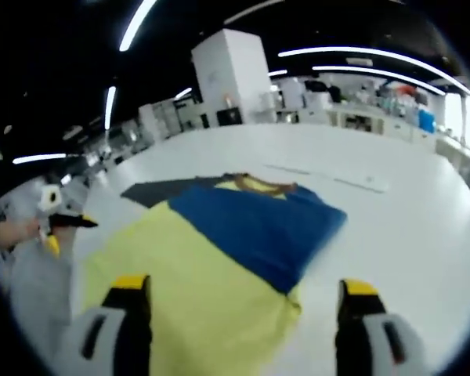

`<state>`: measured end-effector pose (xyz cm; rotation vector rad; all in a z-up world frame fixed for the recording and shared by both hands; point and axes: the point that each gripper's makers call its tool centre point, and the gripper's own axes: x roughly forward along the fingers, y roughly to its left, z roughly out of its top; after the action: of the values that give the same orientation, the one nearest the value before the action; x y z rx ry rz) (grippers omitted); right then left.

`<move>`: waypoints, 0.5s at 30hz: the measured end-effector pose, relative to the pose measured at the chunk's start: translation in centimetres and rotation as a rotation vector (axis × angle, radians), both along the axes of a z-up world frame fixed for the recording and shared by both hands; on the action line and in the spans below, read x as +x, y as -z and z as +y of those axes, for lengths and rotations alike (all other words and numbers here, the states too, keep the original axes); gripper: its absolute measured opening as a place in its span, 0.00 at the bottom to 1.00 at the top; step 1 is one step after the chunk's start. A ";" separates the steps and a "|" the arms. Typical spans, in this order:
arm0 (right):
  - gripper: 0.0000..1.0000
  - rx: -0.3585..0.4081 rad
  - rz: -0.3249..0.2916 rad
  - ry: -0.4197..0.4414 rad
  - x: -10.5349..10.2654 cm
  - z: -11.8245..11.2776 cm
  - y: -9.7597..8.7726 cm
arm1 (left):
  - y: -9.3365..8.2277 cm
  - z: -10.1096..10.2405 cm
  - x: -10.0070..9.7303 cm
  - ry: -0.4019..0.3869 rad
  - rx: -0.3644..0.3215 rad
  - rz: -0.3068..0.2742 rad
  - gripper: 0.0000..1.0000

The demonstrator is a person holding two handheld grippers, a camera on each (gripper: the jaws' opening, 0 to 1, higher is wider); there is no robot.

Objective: Fold the garment on the visible template until the final outline fits inside the template.

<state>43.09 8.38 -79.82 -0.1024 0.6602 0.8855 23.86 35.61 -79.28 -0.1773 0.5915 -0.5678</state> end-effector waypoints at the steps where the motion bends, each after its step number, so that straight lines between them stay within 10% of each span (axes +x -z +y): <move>1: 0.99 0.000 0.002 -0.002 -0.1 -0.2 -0.1 | 0.0 -0.1 0.0 0.001 0.000 0.001 0.85; 15: 0.99 0.023 -0.018 0.019 -2.2 -2.6 -2.0 | -0.3 0.0 0.0 -0.014 -0.036 0.014 0.85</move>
<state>40.92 5.74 -77.81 -0.0835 0.6333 0.8731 23.82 35.66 -79.01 -0.2189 0.5931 -0.5647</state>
